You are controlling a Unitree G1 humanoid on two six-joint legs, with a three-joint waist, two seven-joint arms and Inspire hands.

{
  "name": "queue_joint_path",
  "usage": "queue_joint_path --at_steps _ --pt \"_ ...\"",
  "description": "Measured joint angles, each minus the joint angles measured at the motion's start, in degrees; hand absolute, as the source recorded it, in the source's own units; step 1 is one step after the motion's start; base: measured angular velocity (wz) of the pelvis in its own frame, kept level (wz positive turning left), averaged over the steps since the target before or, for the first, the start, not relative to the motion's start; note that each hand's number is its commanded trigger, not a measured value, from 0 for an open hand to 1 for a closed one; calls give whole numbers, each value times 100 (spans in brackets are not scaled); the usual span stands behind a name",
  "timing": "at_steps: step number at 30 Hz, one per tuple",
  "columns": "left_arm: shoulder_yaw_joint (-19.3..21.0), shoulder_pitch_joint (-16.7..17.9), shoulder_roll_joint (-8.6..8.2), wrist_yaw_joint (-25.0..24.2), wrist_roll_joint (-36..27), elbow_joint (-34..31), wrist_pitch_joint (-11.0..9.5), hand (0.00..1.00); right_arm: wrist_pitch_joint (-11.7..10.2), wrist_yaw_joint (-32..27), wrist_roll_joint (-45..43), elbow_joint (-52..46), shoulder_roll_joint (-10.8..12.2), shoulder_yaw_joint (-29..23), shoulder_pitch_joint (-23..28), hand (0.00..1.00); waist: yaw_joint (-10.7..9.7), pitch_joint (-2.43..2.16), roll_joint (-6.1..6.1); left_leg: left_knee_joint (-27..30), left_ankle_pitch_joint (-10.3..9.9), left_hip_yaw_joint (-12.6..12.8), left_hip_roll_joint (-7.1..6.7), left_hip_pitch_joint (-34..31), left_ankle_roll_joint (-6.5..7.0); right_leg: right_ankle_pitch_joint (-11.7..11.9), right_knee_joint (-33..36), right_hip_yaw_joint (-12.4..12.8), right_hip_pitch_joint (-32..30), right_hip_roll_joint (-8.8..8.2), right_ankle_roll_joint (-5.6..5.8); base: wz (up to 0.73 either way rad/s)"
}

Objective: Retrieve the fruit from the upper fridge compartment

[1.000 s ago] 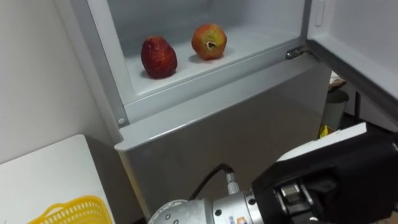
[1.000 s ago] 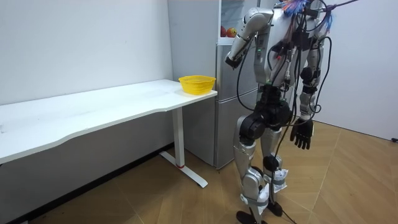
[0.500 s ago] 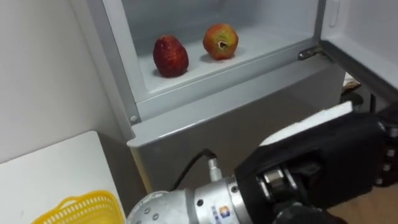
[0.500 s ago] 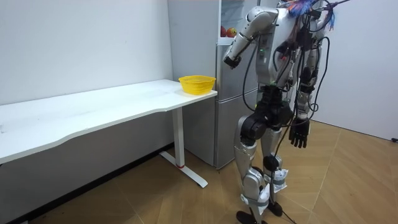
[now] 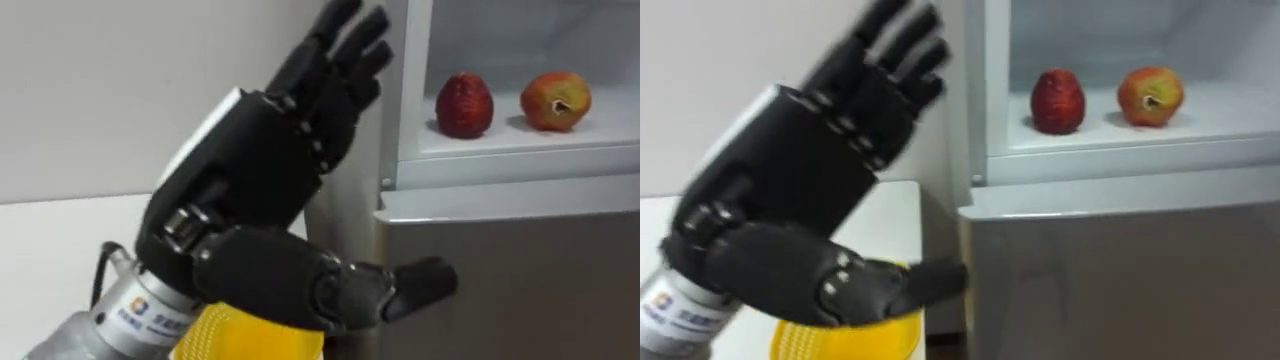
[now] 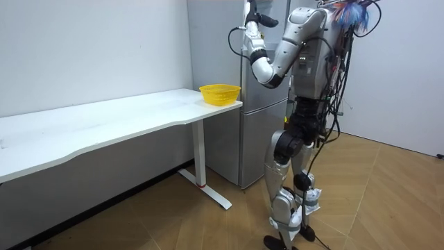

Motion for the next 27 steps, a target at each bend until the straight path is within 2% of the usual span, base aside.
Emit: queue_joint_path --at_steps 1,3,6,8,9,12,13,14,15,16,17,18,20,23,24,25,27 --pt "146 5 -1 173 81 -14 -108 0 -22 -29 0 4 0 -6 8 0 51 9 10 -3 5 -58 -16 7 1 -7 -13 -51 30 -9 0 18" --pt "424 30 0 398 317 -64 -159 0 -35 -118 -1 2 1 -18 82 0 170 -6 45 -20 10 -83 -35 26 0 -40 -10 -68 49 -21 5 12" --pt "1024 237 -3 720 679 -158 -289 0 -46 -189 -117 -131 32 -190 318 0 308 -13 84 -33 18 -154 -69 71 -1 -104 20 -150 63 -46 9 12" --pt "1541 450 -10 1074 1005 -182 -453 0 -45 -239 -124 -174 46 -325 459 0 427 -1 72 -33 21 -241 -78 81 -7 -115 -12 -260 141 -57 3 14" --pt "1658 522 -10 1185 1118 -180 -473 0 -39 -271 -121 -168 54 -379 484 0 440 7 62 -35 22 -258 -80 97 -8 -115 -19 -287 154 -58 3 19" --pt "2156 1127 -10 1774 1553 -173 -573 0 -49 -451 -127 -182 75 -409 651 0 584 37 57 -32 21 -317 -90 147 -9 -119 -32 -339 217 -46 6 10" --pt "2367 1372 -8 1961 1780 -140 -578 0 -51 -493 -216 -182 80 -475 701 0 641 68 97 -24 20 -332 -98 149 -10 -128 -41 -346 234 -44 8 9" --pt "2582 1551 -2 2143 2054 -16 -590 0 -54 -500 -364 -180 78 -559 742 0 716 76 109 -14 19 -382 -109 107 -9 -142 -38 -358 209 -51 9 14" --pt "2675 1639 2 2242 2180 99 -616 0 -54 -504 -370 -180 74 -594 779 0 736 108 66 -19 19 -388 -110 100 -9 -145 -36 -366 200 -57 11 12" --pt "2869 1898 0 2515 2452 332 -654 0 -45 -506 -369 -182 71 -617 824 0 775 82 117 -15 18 -397 -112 94 -9 -149 -35 -382 201 -59 15 7" --pt "3032 2199 -11 2805 2687 539 -653 0 -37 -508 -366 -186 73 -617 839 0 791 75 154 -15 15 -411 -120 87 -8 -166 -37 -395 193 -62 20 6" --pt "3093 2333 -27 2940 2752 645 -653 0 -32 -505 -366 -189 72 -615 849 0 786 75 158 -18 14 -423 -124 80 -7 -175 -30 -404 177 -61 22 10" --pt "3240 2748 -142 3376 2746 1148 -661 0 -12 -478 -324 -209 75 -606 896 0 838 56 183 -47 17 -476 -146 69 -3 -179 32 -399 164 -56 26 6" --pt "3271 3250 -303 3730 2603 1929 -650 0 22 -475 -295 -213 79 -616 933 0 842 43 213 -50 16 -513 -166 99 0 -192 72 -460 203 -83 38 3" --pt "3271 3297 -344 3788 2564 2068 -649 0 29 -474 -296 -218 83 -616 934 0 836 41 205 -50 15 -536 -174 98 1 -195 73 -486 208 -95 41 14" --pt "3269 3327 -382 3896 2500 2444 -658 0 52 -455 -296 -223 83 -616 903 0 874 47 169 -59 15 -556 -179 98 2 -202 82 -517 203 -120 43 7" --pt "3252 3398 -416 4013 2489 3276 -691 0 153 -432 -297 -249 68 -617 927 0 887 29 158 -95 14 -553 -181 126 4 -202 79 -514 217 -102 44 0"
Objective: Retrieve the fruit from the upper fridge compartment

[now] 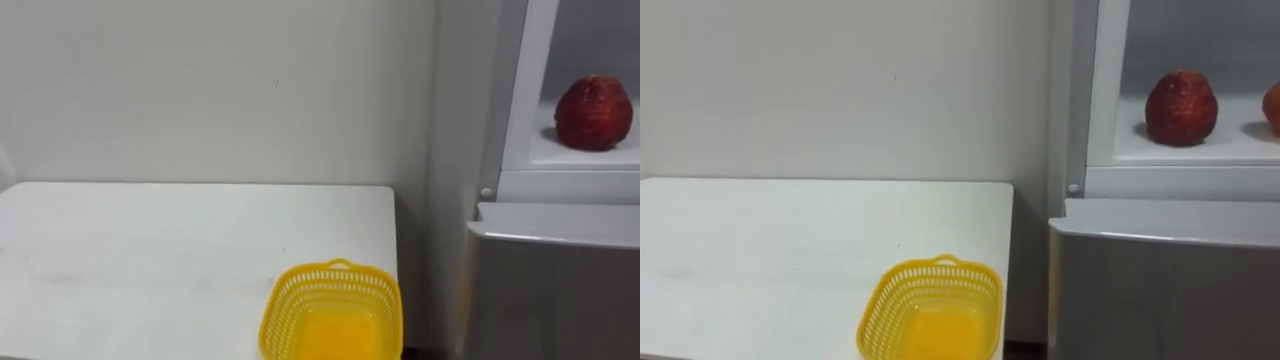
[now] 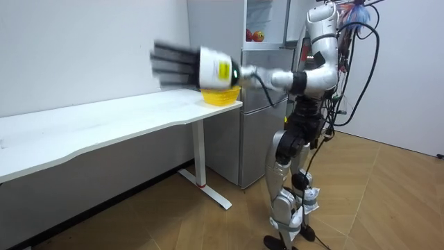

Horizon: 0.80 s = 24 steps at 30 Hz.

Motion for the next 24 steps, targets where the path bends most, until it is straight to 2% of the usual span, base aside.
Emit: queue_joint_path --at_steps 2,3,4,5,6,8,9,11,13,16,20,22,24 --pt "-297 13 -24 124 -26 1447 3 0 86 46 -38 -63 9 20 -38 0 5 1 2 -5 0 -16 -5 45 1 -2 -1 -2 73 0 3 2" --pt "-419 29 -24 113 -27 1855 5 0 88 69 -40 -113 10 29 -55 0 5 -1 -3 -18 1 -16 -5 58 2 -2 -1 -4 83 -6 3 0" --pt "-715 71 -43 52 -44 2604 61 0 82 89 -38 -124 11 42 -81 0 -10 -3 -26 -37 2 -10 -6 78 3 -3 -4 -1 88 -31 4 0" --pt "-1007 109 -97 -48 -131 3227 125 0 84 131 -24 -118 17 49 -127 0 -61 18 -44 -33 2 -13 -6 77 3 -4 -13 -3 95 -30 4 0" --pt "-1124 109 -135 -101 -198 3512 145 0 88 153 -19 -114 21 51 -135 0 -75 23 -75 -30 2 -24 -6 78 3 -4 -19 -16 109 -30 4 10" --pt "-1462 71 -217 -403 -503 4562 220 0 90 212 -37 -147 42 56 -136 0 -142 -3 -184 -1 -1 -49 -4 71 3 -10 -31 -15 131 -24 2 7" --pt "-1515 25 -259 -577 -547 5058 232 0 95 218 -83 -194 44 54 -128 0 -138 -5 -239 2 -3 -46 -1 77 3 -9 -31 -1 138 -21 2 -3" --pt "-1512 -89 -319 -806 -549 5768 276 0 136 238 -123 -216 41 48 -95 0 -134 2 -273 -4 -10 -4 7 122 10 -9 -26 19 164 -22 2 -7" --pt "-1519 -55 -394 -1004 -526 6102 368 0 135 272 -303 -238 64 51 -94 0 -139 0 -269 -29 -17 37 10 164 18 -9 -11 53 181 -28 4 -9" --pt "-1716 -59 -429 -1228 -393 6360 477 0 154 271 -299 -214 122 57 -79 0 -180 35 -276 -30 -16 33 4 179 20 -6 -22 66 208 -27 9 -1" --pt "-2198 -141 -438 -1602 520 6440 610 0 195 277 -272 -250 224 67 -62 0 -334 41 -216 -19 -10 55 7 177 15 -41 6 135 160 -28 8 -3" --pt "-2409 -187 -443 -1756 998 6425 633 0 195 272 -274 -259 261 81 -51 0 -474 25 -244 -54 10 89 9 180 12 -41 5 146 151 -26 7 -2" --pt "-2574 -327 -445 -1893 1576 6373 717 0 201 259 -274 -281 292 188 -22 0 -561 31 -273 -56 12 118 14 180 13 -42 6 145 149 -25 6 0"
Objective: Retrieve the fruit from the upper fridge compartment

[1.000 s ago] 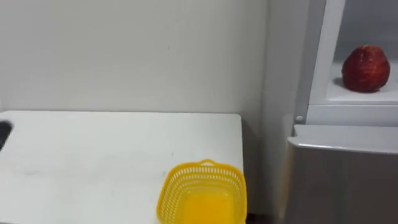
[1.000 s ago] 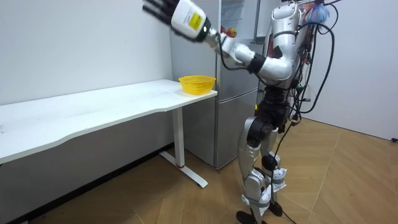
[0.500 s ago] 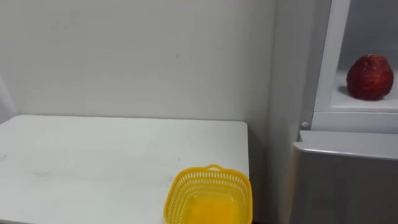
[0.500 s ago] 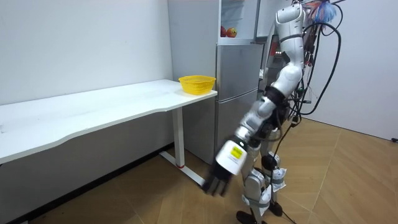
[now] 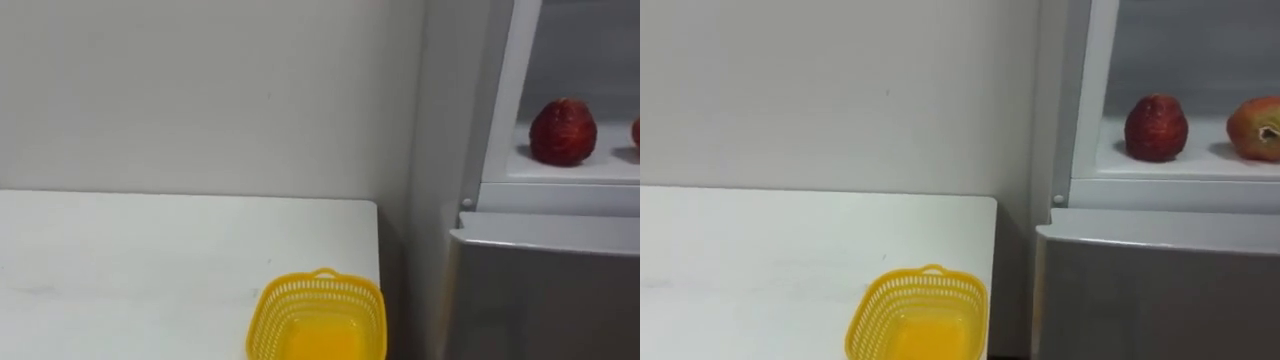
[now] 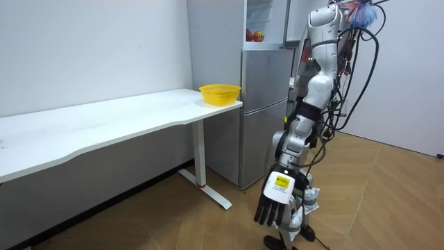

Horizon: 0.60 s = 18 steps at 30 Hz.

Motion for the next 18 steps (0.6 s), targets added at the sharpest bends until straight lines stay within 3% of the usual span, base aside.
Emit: queue_joint_path --at_steps 2,7,18 --pt "-290 -203 7 -126 426 -29 3 0 14 0 1 0 48 103 -13 0 -120 2 -63 0 0 13 -1 -6 1 0 -4 8 -13 -1 0 -2" --pt "-657 -474 13 -273 504 -29 -1 0 68 0 15 -5 117 269 -11 0 -270 1 -136 -56 -2 80 -2 9 4 21 -2 98 -22 17 10 -12" --pt "-699 -349 30 -372 951 25 107 0 143 -384 276 -85 158 317 -75 0 -326 11 -109 -174 -12 198 6 86 16 29 8 215 -34 50 22 -5"
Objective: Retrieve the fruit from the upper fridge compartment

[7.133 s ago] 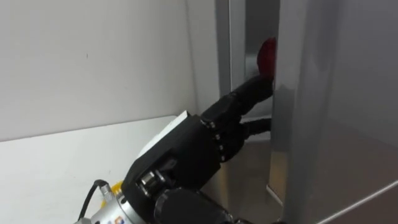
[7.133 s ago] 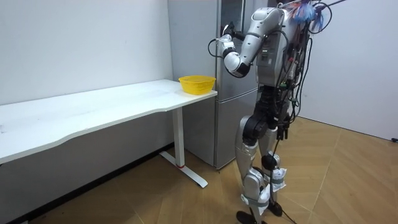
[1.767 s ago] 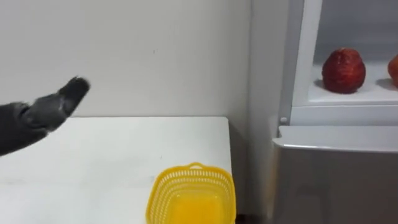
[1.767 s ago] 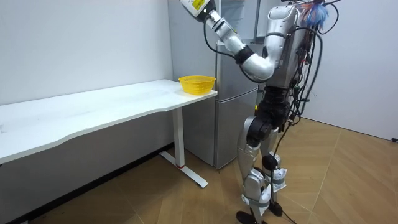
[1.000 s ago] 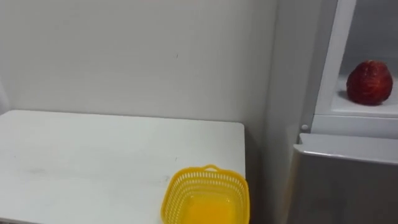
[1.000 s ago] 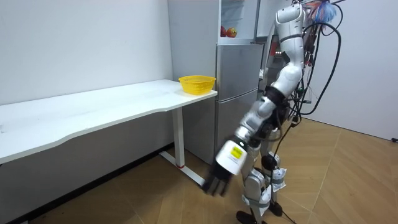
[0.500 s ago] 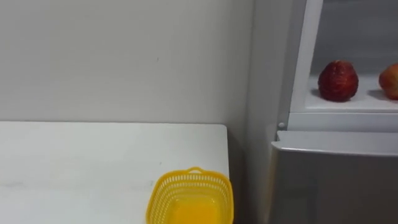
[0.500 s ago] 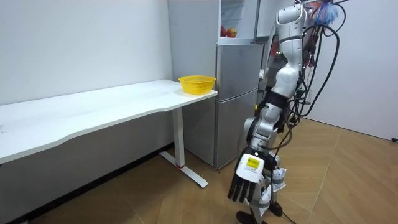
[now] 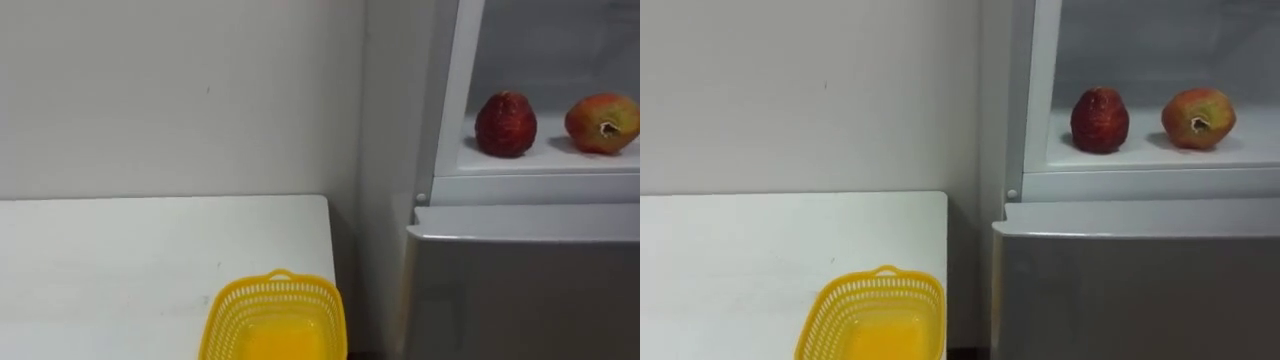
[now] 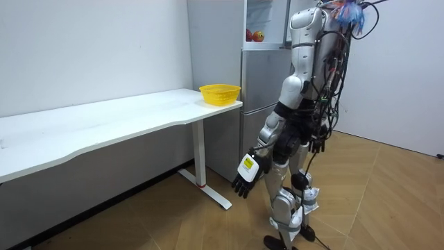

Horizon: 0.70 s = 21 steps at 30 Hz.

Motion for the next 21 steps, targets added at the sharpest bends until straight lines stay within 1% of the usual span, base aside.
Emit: queue_joint_path --at_steps 2,4,6,8,9,14,16,18,19,21 --pt "-8 51 -14 -21 163 0 8 0 -34 -262 26 -35 0 -7 -83 0 7 1 8 -4 -3 14 0 0 5 0 -4 87 -14 14 0 -8" --pt "-56 91 -15 -38 299 -2 9 0 -50 -471 158 -232 0 -66 -81 0 17 1 12 0 -5 23 -4 1 8 -4 -16 106 -32 14 5 -4" --pt "-87 151 -19 -74 455 -7 8 0 -182 -707 470 -360 6 -229 -121 0 16 0 13 10 -5 29 -5 12 10 -4 -19 135 -42 16 6 -4" --pt "-102 197 -18 -139 591 -10 5 0 -393 -975 1053 -535 8 -290 -162 0 -3 0 12 44 -5 35 -4 18 11 -1 -21 138 -36 16 8 0" --pt "-102 204 -18 -147 603 -12 2 0 -422 -1016 1160 -619 8 -294 -158 0 -2 0 12 46 -4 35 -3 18 11 -1 -20 138 -36 17 8 0" --pt "-100 205 -12 -180 621 -11 -22 0 -828 -1305 1608 -1133 10 -290 -180 0 -3 2 27 47 -4 31 4 16 9 -1 -22 141 -40 23 6 0" --pt "-91 204 -12 -180 622 -11 -75 0 -890 -1447 1667 -1295 26 -311 -193 0 -5 -3 10 40 -3 32 3 11 9 -1 -16 149 -52 23 6 0" --pt "-88 192 -15 -180 655 -18 -120 0 -927 -1638 1735 -1601 41 -388 -223 0 -6 3 5 42 -3 35 -2 -19 9 -2 -16 166 -84 22 6 -2" --pt "-51 177 -14 -178 659 -41 -138 0 -963 -1784 1756 -1831 55 -477 -246 0 -5 9 4 46 -3 36 -4 -31 10 -2 -16 180 -92 24 7 0" --pt "-36 171 11 -166 651 -46 -218 0 -970 -2029 1749 -2364 58 -531 -250 0 -9 10 1 50 -3 53 -5 -20 10 -1 -9 183 -89 22 7 -3"
